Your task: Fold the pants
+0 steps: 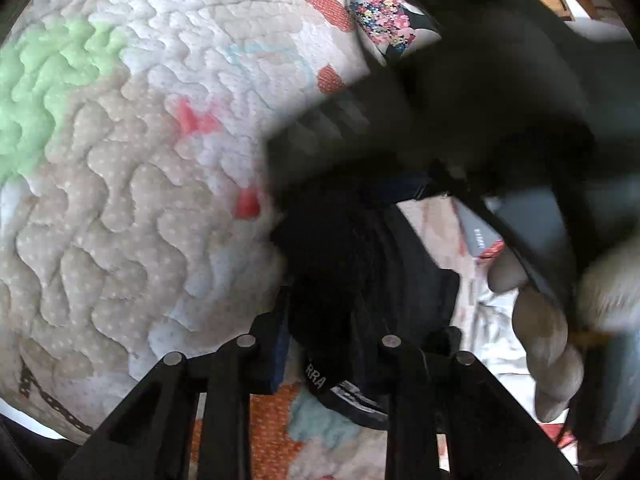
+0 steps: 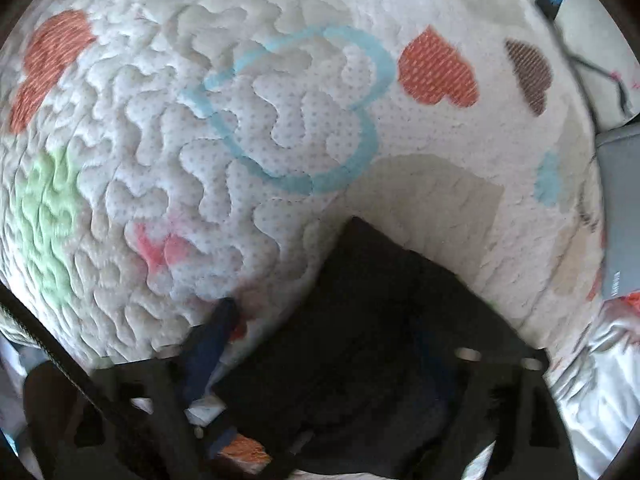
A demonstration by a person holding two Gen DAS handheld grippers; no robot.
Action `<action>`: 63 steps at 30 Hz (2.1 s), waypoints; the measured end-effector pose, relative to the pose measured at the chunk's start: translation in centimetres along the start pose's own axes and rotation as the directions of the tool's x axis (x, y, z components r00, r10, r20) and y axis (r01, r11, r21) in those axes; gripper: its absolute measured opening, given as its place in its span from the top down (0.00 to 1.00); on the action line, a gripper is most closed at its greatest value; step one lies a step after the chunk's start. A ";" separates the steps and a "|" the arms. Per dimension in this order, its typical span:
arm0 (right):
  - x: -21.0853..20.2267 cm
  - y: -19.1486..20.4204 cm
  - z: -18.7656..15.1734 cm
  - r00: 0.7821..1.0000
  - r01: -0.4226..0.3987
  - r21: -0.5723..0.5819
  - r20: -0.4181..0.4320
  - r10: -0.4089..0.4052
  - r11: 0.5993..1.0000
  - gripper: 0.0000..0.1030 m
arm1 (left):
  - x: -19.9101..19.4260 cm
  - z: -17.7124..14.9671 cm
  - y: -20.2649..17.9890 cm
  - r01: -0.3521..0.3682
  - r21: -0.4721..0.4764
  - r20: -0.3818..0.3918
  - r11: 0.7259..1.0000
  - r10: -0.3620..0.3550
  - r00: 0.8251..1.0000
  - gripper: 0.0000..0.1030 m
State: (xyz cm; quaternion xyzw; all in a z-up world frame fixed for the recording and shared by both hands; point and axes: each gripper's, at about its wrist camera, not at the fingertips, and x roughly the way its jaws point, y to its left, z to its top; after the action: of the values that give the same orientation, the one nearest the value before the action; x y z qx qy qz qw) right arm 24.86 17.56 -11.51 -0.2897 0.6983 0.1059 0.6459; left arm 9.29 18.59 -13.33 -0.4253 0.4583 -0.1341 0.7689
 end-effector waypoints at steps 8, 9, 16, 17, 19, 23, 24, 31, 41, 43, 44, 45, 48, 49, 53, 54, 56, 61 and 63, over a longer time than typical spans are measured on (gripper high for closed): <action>-5.1 -5.5 -7.5 0.970 -0.143 0.119 0.212 0.116 0.982 0.74 | -0.9 -2.3 -6.1 0.135 0.144 0.004 0.980 -0.137 0.991 0.78; -5.9 -6.6 -8.6 0.960 -0.171 0.139 0.246 0.133 0.975 0.75 | -0.9 -2.6 -6.7 0.150 0.158 0.000 0.976 -0.151 0.988 0.78; -7.6 -17.2 -18.4 0.868 -0.351 0.265 0.452 0.205 0.898 0.77 | 1.5 -6.2 -15.1 0.191 0.316 -0.075 0.929 -0.177 0.981 0.78; -7.2 -18.4 -19.6 0.860 -0.369 0.280 0.464 0.212 0.886 0.77 | 2.2 -7.3 -16.8 0.185 0.351 -0.094 0.918 -0.162 0.982 0.78; -5.6 -21.2 -22.6 0.836 -0.430 0.326 0.495 0.236 0.842 0.77 | 3.3 -8.8 -18.6 0.173 0.393 -0.116 0.903 -0.138 0.984 0.78; -0.9 -26.4 -28.7 0.786 -0.549 0.414 0.552 0.280 0.726 0.80 | 4.3 -11.5 -20.6 0.172 0.455 -0.170 0.874 -0.105 0.980 0.78; 0.4 -27.2 -29.8 0.779 -0.567 0.433 0.559 0.285 0.701 0.81 | 4.2 -11.9 -20.7 0.172 0.467 -0.176 0.867 -0.100 0.979 0.78; 8.6 -31.5 -34.9 0.778 -0.605 0.553 0.564 0.277 0.573 0.75 | 4.3 -10.9 -19.1 0.044 0.487 -0.118 0.872 0.016 0.993 0.72; 7.5 -32.5 -41.0 0.607 -0.770 0.471 0.749 0.267 0.430 0.48 | 6.1 -8.7 -16.1 -0.077 0.447 -0.073 0.891 0.122 0.990 0.71; 6.8 -31.3 -40.3 0.540 -0.817 0.395 0.779 0.319 0.419 0.48 | 6.6 -9.2 -16.2 -0.084 0.460 -0.068 0.884 0.130 0.989 0.69; 6.6 -30.5 -39.5 0.516 -0.834 0.366 0.782 0.349 0.412 0.48 | 6.7 -9.7 -16.3 -0.098 0.484 -0.052 0.870 0.140 0.989 0.66; 6.6 -30.0 -38.8 0.511 -0.839 0.359 0.778 0.366 0.409 0.46 | 6.7 -10.0 -16.5 -0.104 0.505 -0.039 0.857 0.143 0.989 0.61; 7.0 -28.5 -35.8 0.556 -0.812 0.390 0.743 0.373 0.435 0.46 | 7.4 -11.3 -17.5 -0.122 0.590 -0.020 0.798 0.166 0.986 0.54; 7.3 -28.1 -34.8 0.576 -0.798 0.403 0.730 0.368 0.448 0.45 | 7.7 -11.5 -17.7 -0.131 0.603 -0.022 0.787 0.181 0.983 0.54; 8.0 -27.1 -33.0 0.552 -0.820 0.369 0.711 0.435 0.437 0.80 | 8.2 -11.3 -17.6 -0.119 0.586 -0.056 0.802 0.186 0.981 0.54; 7.3 -27.4 -32.8 0.551 -0.818 0.363 0.719 0.424 0.446 0.81 | 8.1 -11.1 -17.7 -0.104 0.577 -0.065 0.810 0.173 0.983 0.54; 5.9 -28.3 -32.7 0.534 -0.821 0.342 0.743 0.403 0.456 0.83 | 7.4 -10.6 -17.8 -0.054 0.554 -0.087 0.830 0.122 0.989 0.54; 3.5 -31.2 -32.1 0.547 -0.800 0.363 0.768 0.332 0.478 0.88 | 6.5 -10.6 -18.5 0.018 0.546 -0.123 0.838 0.059 0.991 0.54; 3.8 -32.1 -31.6 0.602 -0.756 0.417 0.745 0.287 0.504 0.88 | 6.8 -10.8 -18.6 0.014 0.557 -0.133 0.830 0.073 0.988 0.54</action>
State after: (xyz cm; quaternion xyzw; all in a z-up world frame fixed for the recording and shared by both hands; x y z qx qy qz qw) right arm 15.68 -25.99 -3.41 0.2680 0.4999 0.1179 0.8151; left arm 7.53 -2.40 -5.24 -0.1648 0.4619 -0.2810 0.8249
